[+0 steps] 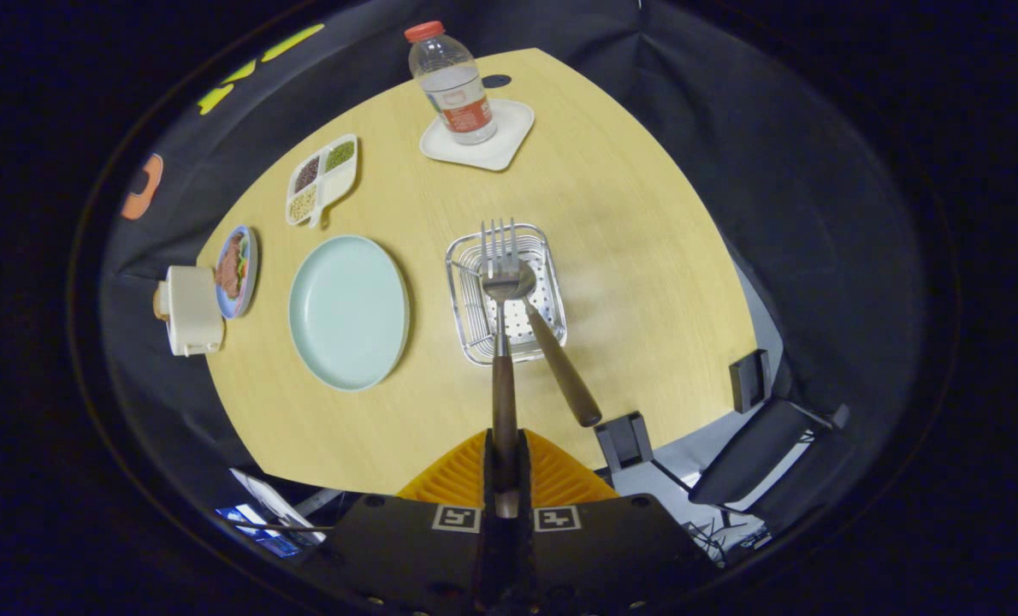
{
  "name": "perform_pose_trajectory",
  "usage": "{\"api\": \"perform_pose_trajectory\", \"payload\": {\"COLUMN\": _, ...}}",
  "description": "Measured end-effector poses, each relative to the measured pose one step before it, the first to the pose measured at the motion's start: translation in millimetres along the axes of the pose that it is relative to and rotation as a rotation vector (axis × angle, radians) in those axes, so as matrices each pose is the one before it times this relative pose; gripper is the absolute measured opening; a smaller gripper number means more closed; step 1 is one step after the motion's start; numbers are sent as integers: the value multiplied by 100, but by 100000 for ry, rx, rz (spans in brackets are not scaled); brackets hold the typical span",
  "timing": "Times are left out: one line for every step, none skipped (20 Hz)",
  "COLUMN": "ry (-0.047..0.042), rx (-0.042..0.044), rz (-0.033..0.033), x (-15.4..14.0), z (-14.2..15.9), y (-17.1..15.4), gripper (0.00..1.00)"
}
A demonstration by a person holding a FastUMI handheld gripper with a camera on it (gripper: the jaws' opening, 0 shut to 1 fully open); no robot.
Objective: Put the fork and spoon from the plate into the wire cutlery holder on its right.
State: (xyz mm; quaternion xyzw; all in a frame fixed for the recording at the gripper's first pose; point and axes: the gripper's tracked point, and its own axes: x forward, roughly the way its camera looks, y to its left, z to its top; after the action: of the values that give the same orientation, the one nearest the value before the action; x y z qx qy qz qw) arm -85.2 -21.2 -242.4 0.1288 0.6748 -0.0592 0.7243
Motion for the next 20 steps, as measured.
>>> {"api": "perform_pose_trajectory", "payload": {"ry": 473, "rx": 309, "rz": 843, "x": 17, "z": -385, "y": 73, "gripper": 8}}
{"api": "perform_pose_trajectory", "payload": {"ry": 817, "rx": 753, "rz": 825, "x": 103, "z": -488, "y": 133, "gripper": 8}}
{"api": "perform_pose_trajectory", "payload": {"ry": 917, "rx": 503, "rz": 367, "x": 0, "z": -371, "y": -50, "gripper": 8}}
{"api": "perform_pose_trajectory", "payload": {"ry": 262, "rx": 291, "rz": 613, "x": 8, "z": -134, "y": -41, "gripper": 8}}
{"api": "perform_pose_trajectory", "payload": {"ry": -162, "rx": -101, "rz": -165, "x": -102, "z": 25, "y": -100, "gripper": 8}}
{"api": "perform_pose_trajectory", "payload": {"ry": -687, "rx": -381, "rz": -348, "x": -140, "z": 142, "y": -57, "gripper": 8}}
{"api": "perform_pose_trajectory", "payload": {"ry": -983, "rx": -729, "rz": 257, "x": -186, "z": 154, "y": 273, "gripper": 8}}
{"api": "perform_pose_trajectory", "payload": {"ry": -1579, "rx": -698, "rz": -1, "x": -34, "z": 382, "y": 84, "gripper": 18}}
{"api": "perform_pose_trajectory", "payload": {"ry": -943, "rx": -688, "rz": -54, "x": -237, "z": 143, "y": 282, "gripper": 28}}
{"api": "perform_pose_trajectory", "payload": {"ry": -1447, "rx": -760, "rz": -248, "x": -159, "z": 240, "y": 164, "gripper": 39}}
{"api": "perform_pose_trajectory", "payload": {"ry": -2073, "rx": -1795, "rz": -288, "x": -170, "z": 406, "y": 174, "gripper": 44}}
{"api": "perform_pose_trajectory", "payload": {"ry": -2609, "rx": -2540, "rz": -657, "x": -202, "z": 457, "y": 191, "gripper": 59}}
{"api": "perform_pose_trajectory", "payload": {"ry": -3104, "rx": -2347, "rz": -911, "x": -184, "z": 558, "y": 240, "gripper": 75}}
{"api": "perform_pose_trajectory", "payload": {"ry": -3721, "rx": -2235, "rz": -1196, "x": -418, "z": 652, "y": 296, "gripper": 90}}
{"api": "perform_pose_trajectory", "payload": {"ry": -4097, "rx": -1166, "rz": -447, "x": -566, "z": 776, "y": 470, "gripper": 92}}
{"api": "perform_pose_trajectory", "payload": {"ry": -4650, "rx": -1650, "rz": -130, "x": -680, "z": 777, "y": 533, "gripper": 94}}
{"api": "perform_pose_trajectory", "payload": {"ry": -4318, "rx": -1808, "rz": -146, "x": -621, "z": 699, "y": 341, "gripper": 96}}
{"api": "perform_pose_trajectory", "payload": {"ry": -5352, "rx": -2003, "rz": -400, "x": -865, "z": 953, "y": 496, "gripper": 97}}
{"api": "perform_pose_trajectory", "payload": {"ry": -6004, "rx": -2481, "rz": 300, "x": -1073, "z": 983, "y": 831, "gripper": 97}}
{"api": "perform_pose_trajectory", "payload": {"ry": -7242, "rx": -2603, "rz": 114, "x": -1090, "z": 1399, "y": 722, "gripper": 97}}
